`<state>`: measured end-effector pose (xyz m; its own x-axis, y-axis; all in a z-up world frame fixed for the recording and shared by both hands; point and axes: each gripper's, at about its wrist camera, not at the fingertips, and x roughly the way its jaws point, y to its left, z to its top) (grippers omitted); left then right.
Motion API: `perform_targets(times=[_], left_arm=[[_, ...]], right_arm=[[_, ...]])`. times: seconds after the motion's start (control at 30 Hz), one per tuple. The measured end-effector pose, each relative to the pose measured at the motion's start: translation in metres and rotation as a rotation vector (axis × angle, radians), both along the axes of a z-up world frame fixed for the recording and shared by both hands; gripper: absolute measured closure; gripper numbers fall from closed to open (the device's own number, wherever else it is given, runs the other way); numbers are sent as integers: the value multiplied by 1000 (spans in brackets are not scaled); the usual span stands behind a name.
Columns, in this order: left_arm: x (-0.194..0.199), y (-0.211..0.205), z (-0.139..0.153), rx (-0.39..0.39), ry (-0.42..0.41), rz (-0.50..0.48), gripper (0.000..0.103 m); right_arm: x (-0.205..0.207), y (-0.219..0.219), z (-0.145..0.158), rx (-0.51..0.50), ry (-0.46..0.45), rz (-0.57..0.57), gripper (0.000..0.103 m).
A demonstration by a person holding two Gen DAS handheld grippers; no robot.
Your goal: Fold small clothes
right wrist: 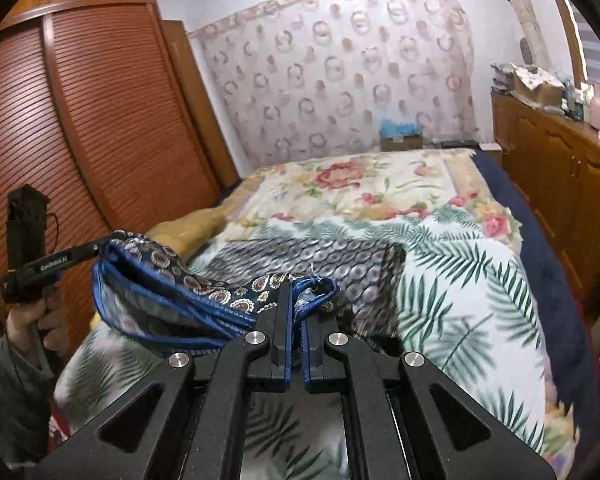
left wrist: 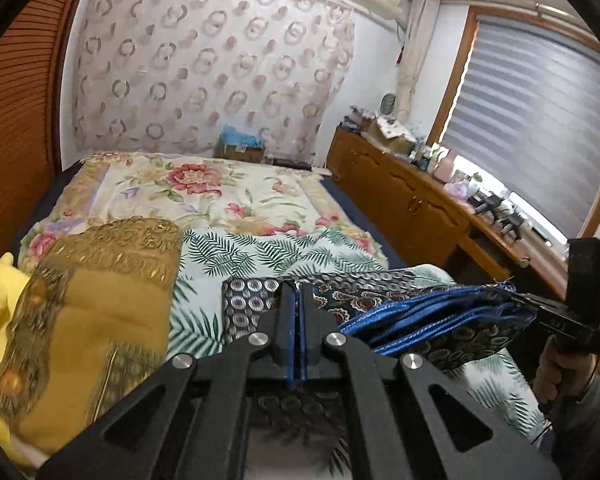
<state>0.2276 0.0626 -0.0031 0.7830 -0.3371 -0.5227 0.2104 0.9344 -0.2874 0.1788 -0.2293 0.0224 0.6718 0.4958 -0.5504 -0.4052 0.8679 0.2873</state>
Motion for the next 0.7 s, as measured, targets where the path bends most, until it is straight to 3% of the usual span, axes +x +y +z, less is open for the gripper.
perform_targets(times=[0.17,0.33,0.37,0.4,0.43,0.53,0.7], left_arm=[[36,-6,-18,27,39,4,103],[63,-8,-31,48,76,29,103],[70,-8,-35,54,86,31,103],[74,-9,-38,57,92,32,103],[78,-10,-41,60,99,33,103],[89,-12,-48,59,120,40,103],[96,-16,-52,61,142,27,100]], right_arm=[[40,0,-12,-56,25,-27,102],[62,2,-23,-124,25,-40,88],[65,0,-23,-136,19,-52,74],[68,-2,-22,-157,7,-74,52],[69,-4,-21,-180,-9,-99,45],[72,-15,-16,-199,-47,-127,43],[70,-24,-22,-202,-33,-97,42]])
